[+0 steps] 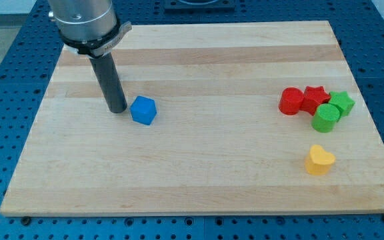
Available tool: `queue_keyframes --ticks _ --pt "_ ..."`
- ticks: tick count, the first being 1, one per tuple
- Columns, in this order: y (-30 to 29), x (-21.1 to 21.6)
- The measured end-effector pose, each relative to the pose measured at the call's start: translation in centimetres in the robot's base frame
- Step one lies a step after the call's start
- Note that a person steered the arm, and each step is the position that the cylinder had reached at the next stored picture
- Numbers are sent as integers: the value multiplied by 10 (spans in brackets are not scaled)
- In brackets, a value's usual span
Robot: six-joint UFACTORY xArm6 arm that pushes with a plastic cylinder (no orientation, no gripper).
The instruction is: Push the cube to the bottom left of the red circle
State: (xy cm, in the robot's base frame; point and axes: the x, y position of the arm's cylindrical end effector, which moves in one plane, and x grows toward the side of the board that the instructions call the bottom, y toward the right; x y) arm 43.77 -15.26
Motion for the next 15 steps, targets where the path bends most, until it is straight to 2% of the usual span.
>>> queue_keyframes --ticks 1,3,4,5,6,7,9,10,11,12,13,15 --pt "40 6" --pt "227 14" --pt "302 16" --pt "311 17" --pt "296 5" --pt "248 -24" --pt "190 -41" --pt "155 -110" --pt "99 -177" --pt "33 -226" --pt "2 -245" --pt "-6 -246"
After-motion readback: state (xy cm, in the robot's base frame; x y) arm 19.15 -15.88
